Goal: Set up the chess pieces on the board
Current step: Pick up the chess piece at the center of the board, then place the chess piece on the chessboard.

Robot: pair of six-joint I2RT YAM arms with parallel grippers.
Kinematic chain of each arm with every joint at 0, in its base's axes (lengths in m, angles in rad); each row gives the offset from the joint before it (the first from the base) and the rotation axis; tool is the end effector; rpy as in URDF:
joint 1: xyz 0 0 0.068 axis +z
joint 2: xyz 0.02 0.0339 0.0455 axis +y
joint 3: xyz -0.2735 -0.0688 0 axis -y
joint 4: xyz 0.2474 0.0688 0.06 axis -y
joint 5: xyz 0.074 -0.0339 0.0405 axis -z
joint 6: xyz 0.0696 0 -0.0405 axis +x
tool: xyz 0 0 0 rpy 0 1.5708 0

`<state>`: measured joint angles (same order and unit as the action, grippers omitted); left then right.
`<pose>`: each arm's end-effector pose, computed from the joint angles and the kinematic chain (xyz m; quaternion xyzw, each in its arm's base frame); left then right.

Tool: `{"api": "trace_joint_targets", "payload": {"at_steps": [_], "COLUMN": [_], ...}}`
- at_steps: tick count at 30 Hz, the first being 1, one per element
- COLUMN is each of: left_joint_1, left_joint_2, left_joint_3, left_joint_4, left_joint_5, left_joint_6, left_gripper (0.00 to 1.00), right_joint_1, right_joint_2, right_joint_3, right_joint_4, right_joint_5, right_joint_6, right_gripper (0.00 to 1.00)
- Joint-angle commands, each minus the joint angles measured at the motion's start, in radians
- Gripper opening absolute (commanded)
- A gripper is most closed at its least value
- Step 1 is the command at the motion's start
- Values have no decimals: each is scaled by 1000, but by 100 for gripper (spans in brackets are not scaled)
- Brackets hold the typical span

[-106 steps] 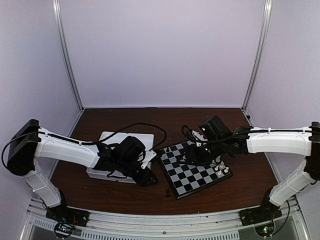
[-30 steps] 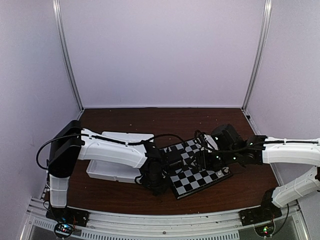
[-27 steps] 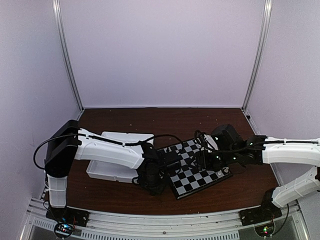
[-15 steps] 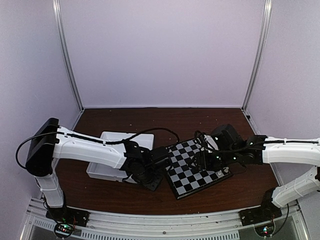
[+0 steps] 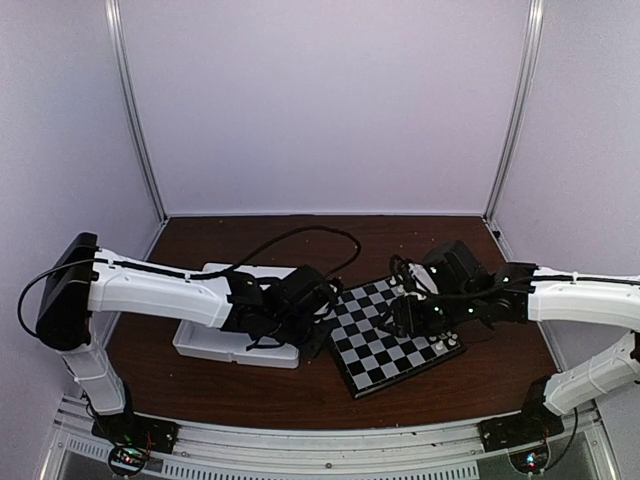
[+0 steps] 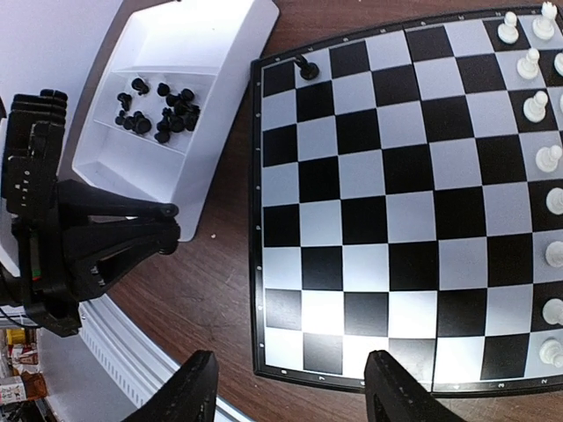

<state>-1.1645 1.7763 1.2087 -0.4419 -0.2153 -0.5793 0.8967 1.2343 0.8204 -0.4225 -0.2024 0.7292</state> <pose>0.1687 -0.3544 0.1786 0.2471 0.9233 -0.1444 0.2562 0.1611 0.2241 0.2216 -0.1138 0.9223 0.3242 0.1770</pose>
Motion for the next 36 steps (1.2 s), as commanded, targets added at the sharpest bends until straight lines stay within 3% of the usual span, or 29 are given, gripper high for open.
{"api": "trace_joint_targets", "payload": {"at_steps": [1, 8, 14, 21, 30, 36], "left_joint_1": [17, 34, 34, 34, 33, 33], "left_joint_2": [-35, -3, 81, 130, 239, 250], "left_joint_3": [-49, -129, -108, -187, -403, -415], "left_joint_4": [264, 609, 724, 946, 1539, 1517], "left_joint_5": [-21, 55, 60, 111, 138, 146], "left_joint_6": [116, 212, 264, 323, 394, 408], "left_gripper": [7, 8, 6, 10, 13, 13], "right_joint_1": [0, -8, -12, -21, -35, -38], "right_joint_2": [-8, -8, -2, 25, 65, 109], "right_joint_3": [85, 123, 96, 111, 107, 80], "right_joint_4": [-44, -87, -58, -79, -87, -29], "right_joint_5": [2, 43, 54, 18, 24, -6], "right_joint_6": [-30, -58, -41, -40, -47, -36], "right_gripper": [60, 59, 59, 58, 57, 57]}}
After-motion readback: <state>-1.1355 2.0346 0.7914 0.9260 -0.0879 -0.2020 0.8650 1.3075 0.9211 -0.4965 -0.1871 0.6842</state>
